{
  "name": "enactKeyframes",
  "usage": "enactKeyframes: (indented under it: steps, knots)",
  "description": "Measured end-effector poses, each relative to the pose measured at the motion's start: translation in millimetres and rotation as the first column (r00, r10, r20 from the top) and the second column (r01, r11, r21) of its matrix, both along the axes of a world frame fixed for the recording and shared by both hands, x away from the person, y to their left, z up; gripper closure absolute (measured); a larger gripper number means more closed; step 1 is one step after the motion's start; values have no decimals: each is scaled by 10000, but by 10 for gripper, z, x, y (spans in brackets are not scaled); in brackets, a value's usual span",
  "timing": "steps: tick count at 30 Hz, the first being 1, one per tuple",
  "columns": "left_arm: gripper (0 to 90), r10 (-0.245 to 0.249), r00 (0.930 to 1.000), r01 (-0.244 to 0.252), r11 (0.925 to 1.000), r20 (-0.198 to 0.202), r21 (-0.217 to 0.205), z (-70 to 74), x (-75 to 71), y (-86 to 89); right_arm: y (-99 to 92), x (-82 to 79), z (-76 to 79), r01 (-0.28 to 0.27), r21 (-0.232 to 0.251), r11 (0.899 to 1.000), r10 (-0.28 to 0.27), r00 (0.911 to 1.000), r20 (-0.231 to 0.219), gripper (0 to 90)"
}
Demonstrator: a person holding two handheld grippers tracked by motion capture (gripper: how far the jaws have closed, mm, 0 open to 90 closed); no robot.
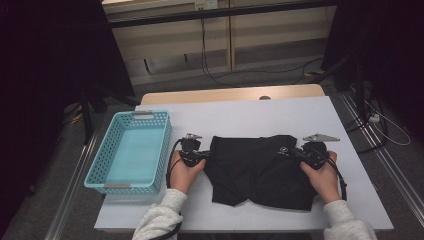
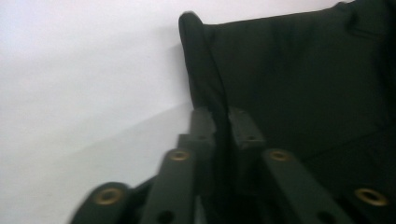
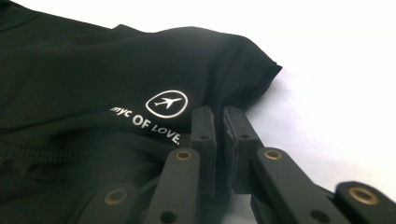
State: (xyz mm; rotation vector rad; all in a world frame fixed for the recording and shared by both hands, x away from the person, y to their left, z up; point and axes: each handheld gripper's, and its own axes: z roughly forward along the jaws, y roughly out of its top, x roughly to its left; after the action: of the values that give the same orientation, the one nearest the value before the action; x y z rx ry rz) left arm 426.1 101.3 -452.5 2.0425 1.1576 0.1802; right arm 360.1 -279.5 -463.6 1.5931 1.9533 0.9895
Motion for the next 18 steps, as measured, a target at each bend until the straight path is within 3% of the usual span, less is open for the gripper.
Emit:
enactKeyframes:
  steps: [4, 7, 9, 12, 18]
  knots:
    - [860, 209, 9953, -176, 9992, 949, -356, 183, -3, 64, -13, -2, 6, 34, 290, 9996, -34, 10000, 16, 852]
    - [854, 478, 9888, -404, 9977, 1416, -541, 286, -18, 116, -24, -18, 62, 39, 401, 9992, -55, 9992, 391, 854]
    - [761, 590, 9861, -524, 9975, 1554, -465, 271, -11, 129, -22, -30, 108, 86, 431, 9990, -121, 9966, 818, 855]
    - [579, 609, 9906, -553, 9973, 1223, -486, 178, 23, 128, -10, -19, 95, -62, 425, 9991, 31, 9974, 718, 854]
    - [433, 753, 9930, -758, 9971, 913, 20, -9, 113, 140, 15, -21, 124, -132, 428, 9990, 92, 9957, 923, 854]
